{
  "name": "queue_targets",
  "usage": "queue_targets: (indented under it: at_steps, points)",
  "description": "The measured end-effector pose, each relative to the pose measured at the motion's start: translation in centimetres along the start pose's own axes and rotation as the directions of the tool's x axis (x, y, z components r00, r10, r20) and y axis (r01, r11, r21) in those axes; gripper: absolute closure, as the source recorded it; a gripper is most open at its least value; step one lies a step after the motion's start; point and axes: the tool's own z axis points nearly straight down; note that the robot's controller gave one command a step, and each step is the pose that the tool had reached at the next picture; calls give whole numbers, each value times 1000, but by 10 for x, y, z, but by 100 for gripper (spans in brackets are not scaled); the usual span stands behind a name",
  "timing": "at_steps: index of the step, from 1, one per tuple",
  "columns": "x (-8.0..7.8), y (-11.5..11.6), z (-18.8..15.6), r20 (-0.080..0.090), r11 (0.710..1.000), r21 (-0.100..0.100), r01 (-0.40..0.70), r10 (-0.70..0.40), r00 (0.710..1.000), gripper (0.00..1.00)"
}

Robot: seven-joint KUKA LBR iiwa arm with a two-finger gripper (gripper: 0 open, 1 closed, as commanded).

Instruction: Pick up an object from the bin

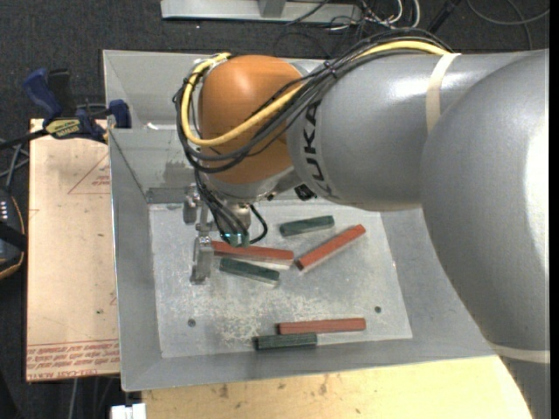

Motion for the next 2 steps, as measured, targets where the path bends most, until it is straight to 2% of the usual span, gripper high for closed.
queue_targets:
  at_steps: [1, 2]
  points:
    - [-2, -1, -4, 7, 1000, -1, -5, 5, 1000, 100]
    - [-2, -1, -4, 7, 1000, -1, -5, 5, 1000, 0]
